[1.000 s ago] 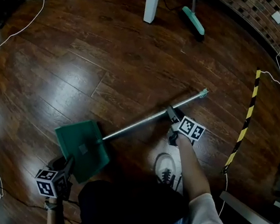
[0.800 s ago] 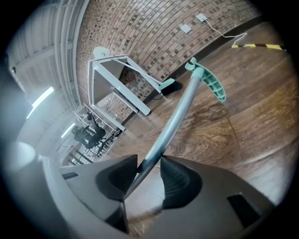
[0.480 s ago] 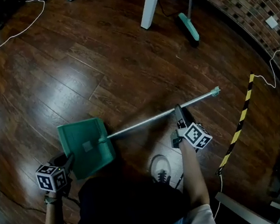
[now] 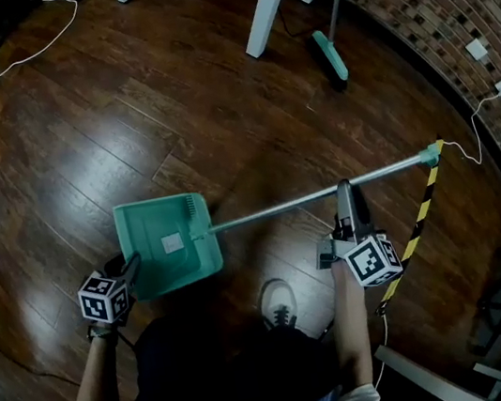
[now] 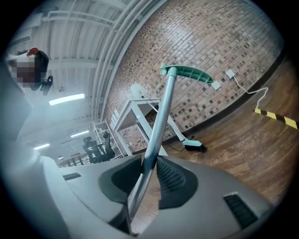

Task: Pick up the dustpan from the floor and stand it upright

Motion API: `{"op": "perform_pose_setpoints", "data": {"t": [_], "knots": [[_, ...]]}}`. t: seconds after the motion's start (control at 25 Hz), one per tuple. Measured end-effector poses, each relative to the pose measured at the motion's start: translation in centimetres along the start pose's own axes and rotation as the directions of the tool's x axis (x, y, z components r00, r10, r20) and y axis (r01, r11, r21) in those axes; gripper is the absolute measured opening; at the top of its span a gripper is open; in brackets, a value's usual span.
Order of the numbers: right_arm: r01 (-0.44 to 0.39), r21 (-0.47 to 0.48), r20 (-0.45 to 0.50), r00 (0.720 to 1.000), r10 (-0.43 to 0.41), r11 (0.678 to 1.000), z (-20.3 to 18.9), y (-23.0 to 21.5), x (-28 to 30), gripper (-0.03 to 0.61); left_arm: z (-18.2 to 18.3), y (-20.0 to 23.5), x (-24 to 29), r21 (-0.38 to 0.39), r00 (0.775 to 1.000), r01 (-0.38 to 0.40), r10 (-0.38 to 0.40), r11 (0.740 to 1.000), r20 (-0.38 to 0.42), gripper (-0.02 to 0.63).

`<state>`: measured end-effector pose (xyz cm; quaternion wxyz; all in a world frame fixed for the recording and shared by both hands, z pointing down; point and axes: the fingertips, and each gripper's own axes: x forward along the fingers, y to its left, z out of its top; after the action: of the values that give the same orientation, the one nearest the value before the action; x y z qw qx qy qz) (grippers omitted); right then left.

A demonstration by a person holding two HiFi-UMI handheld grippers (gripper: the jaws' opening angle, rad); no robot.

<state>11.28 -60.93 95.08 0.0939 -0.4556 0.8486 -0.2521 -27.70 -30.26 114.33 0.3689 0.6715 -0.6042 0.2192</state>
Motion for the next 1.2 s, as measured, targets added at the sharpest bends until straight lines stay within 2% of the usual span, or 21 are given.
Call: {"op": "perform_pose_setpoints", "data": {"t": [0.12,0.24,0.36,0.48,0.56,0.64,0.68,0.72,0.76,0.88,0.96,1.04,1.12,1.2], "knots": [[-0.039,-0.023,0.028,0.999,0.039,0.999,1.9,3.3,-0.2,0.078,-0.3,1.6,1.2,0.016,0.998,-0.054,0.054,0.998,0.016,0.15],[-0.113,-0.113,0.01,0.993,0.115,0.987,3.4,7.4,-0.1,0.078,-0.6,3.4,1.8,-0.036,0.995,-0.085,0.086,0.996,0.049,0.158],[-0.216,-0.194,-0.02,0.976,0.217,0.957,4.4,12.1,0.1,0.088,-1.5,5.0,2.6,0.006,0.989,-0.142,0.141,0.99,0.05,0.178],[-0.315,-0.238,-0.036,0.948,0.316,0.919,5.1,16.5,0.0,0.089,-2.3,5.4,3.4,0.025,0.986,-0.164,0.164,0.986,0.004,0.183],[-0.359,-0.277,-0.057,0.932,0.358,0.891,5.3,18.9,-0.1,0.089,-2.8,5.6,3.4,0.037,0.981,-0.192,0.193,0.981,-0.032,0.187],[-0.38,-0.307,-0.07,0.923,0.378,0.872,5.3,20.7,-0.3,0.089,-3.3,6.2,3.6,0.014,0.973,-0.225,0.226,0.974,-0.038,0.189],[-0.397,-0.307,-0.075,0.916,0.394,0.865,5.4,21.6,-0.6,0.089,-3.6,6.5,3.8,0.001,0.971,-0.239,0.238,0.971,-0.036,0.193],[-0.423,-0.301,-0.085,0.905,0.418,0.855,5.4,22.5,-0.9,0.132,-3.9,6.8,4.1,0.0,0.968,-0.248,0.247,0.969,-0.034,0.193],[-0.452,-0.297,-0.099,0.89,0.444,0.841,5.4,23.3,-1.2,0.149,-4.0,7.0,4.4,0.007,0.968,-0.25,0.25,0.968,-0.031,0.193],[-0.513,-0.324,-0.138,0.857,0.497,0.795,5.5,25.2,-2.2,0.149,-4.4,7.4,5.1,0.029,0.973,-0.227,0.228,0.973,-0.028,0.233],[-0.543,-0.33,-0.159,0.838,0.522,0.772,5.3,25.9,-2.8,0.149,-4.3,7.8,5.0,0.064,0.97,-0.239,0.241,0.969,-0.018,0.247],[-0.579,-0.286,-0.166,0.814,0.556,0.763,5.1,26.1,-3.6,0.149,-4.4,8.3,4.7,0.101,0.96,-0.277,0.279,0.955,-0.006,0.247],[-0.61,-0.208,-0.144,0.792,0.593,0.764,5.1,25.9,-4.4,0.149,-5.4,8.7,4.7,0.102,0.953,-0.296,0.301,0.95,-0.035,0.245],[-0.614,-0.18,-0.131,0.789,0.6,0.769,5.0,25.4,-4.8,0.149,-6.5,9.1,4.6,0.091,0.949,-0.305,0.31,0.948,-0.057,0.245]]}}
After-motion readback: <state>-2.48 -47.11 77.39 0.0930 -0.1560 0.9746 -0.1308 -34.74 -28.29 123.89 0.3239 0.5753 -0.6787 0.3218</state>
